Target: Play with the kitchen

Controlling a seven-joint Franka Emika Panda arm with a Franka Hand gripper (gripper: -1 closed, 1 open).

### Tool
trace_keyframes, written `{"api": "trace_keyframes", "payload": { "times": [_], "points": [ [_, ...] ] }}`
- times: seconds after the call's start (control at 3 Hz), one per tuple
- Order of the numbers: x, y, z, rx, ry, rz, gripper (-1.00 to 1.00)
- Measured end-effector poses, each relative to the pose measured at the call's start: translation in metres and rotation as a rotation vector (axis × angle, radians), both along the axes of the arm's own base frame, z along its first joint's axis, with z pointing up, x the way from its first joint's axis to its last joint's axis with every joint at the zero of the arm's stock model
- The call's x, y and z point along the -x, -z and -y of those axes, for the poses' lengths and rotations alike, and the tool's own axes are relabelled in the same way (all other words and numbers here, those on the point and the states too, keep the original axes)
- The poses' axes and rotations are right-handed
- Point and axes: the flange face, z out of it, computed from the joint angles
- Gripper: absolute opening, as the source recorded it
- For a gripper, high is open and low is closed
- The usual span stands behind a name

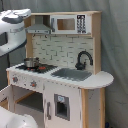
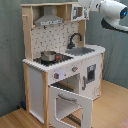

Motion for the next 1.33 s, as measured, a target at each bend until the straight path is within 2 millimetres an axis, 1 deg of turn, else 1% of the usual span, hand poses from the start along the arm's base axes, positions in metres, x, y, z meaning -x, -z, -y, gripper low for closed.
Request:
{"api": "trace_keyframes", "payload": {
  "times": [0.67,1.0,1.33],
  "points": [
    [0.018,-0.015,-0.041,-0.07,0.034,0.089,1.0],
    [0.021,-0.017,-0.052,-0.121,0.061,0.13,1.0],
    [0.022,-0.015,-0.061,-0.192,0.087,0.171,1.0]
  ]
}}
